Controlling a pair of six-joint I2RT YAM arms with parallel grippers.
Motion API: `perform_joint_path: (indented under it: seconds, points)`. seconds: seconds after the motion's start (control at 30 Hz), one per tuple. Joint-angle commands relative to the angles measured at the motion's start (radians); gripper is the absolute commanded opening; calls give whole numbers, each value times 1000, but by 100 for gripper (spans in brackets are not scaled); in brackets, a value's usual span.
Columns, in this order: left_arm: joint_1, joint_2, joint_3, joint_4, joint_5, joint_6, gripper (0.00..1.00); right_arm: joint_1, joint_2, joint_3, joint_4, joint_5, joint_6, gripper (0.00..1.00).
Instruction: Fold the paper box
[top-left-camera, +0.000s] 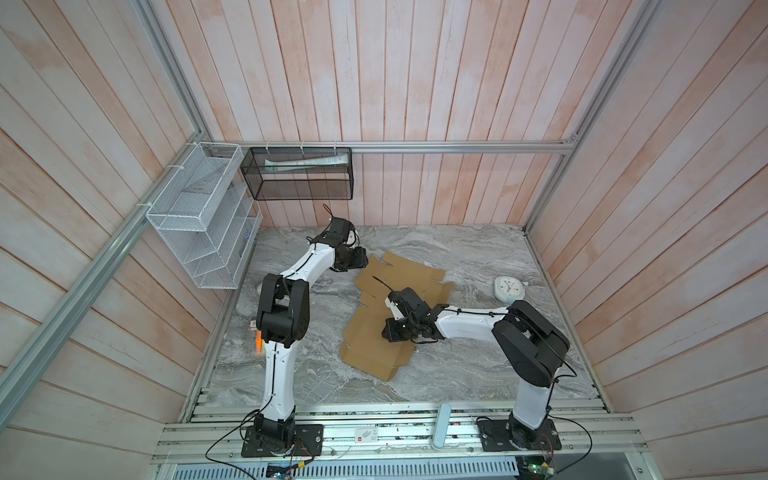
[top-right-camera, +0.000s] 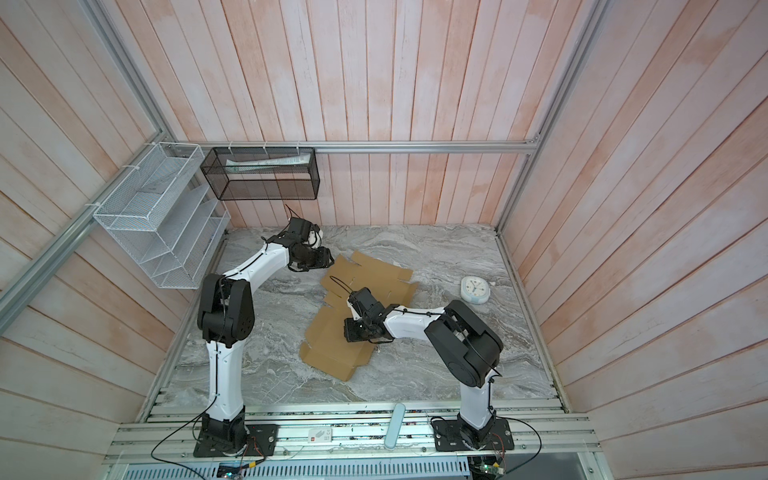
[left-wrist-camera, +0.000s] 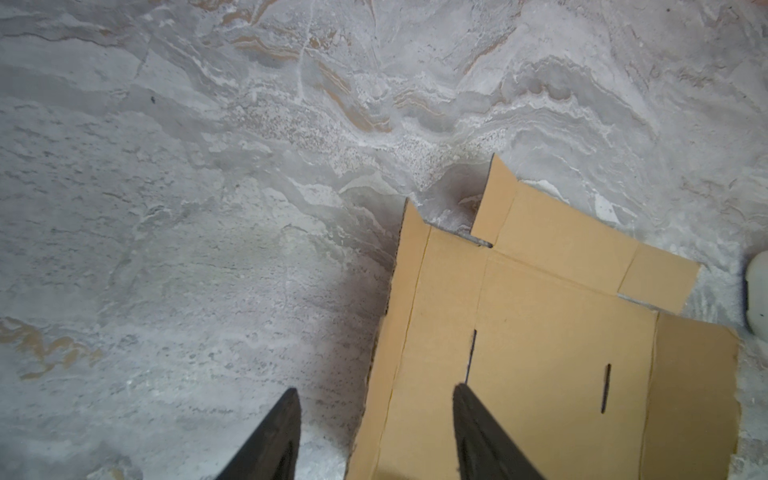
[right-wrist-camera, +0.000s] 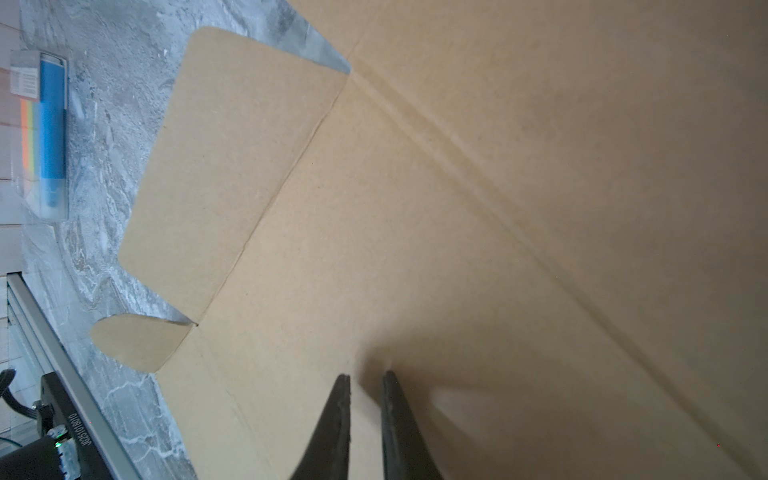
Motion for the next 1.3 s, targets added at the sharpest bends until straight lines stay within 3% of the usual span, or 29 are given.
perform_joint_path:
  seconds: [0.0,0.37,0.73,1.03,1.13,1.27]
  points:
    - [-11,57,20,-24,4,28,60,7,11,-34,-99,-11,-7,18]
    - [-48,136,115,-65,-9,48,57,7,1,-48,-88,-5,-4,18]
    - [-54,124,77,-40,-20,39,29,7,17,-45,-91,3,7,17]
    - [-54,94,40,-7,-41,45,13,6,9,-34,-102,15,6,17]
    - [-53,79,27,11,-46,42,2,4,0,-14,-120,23,9,18]
    - [-44,35,-26,73,-47,17,0,-2,-24,38,-150,30,7,23]
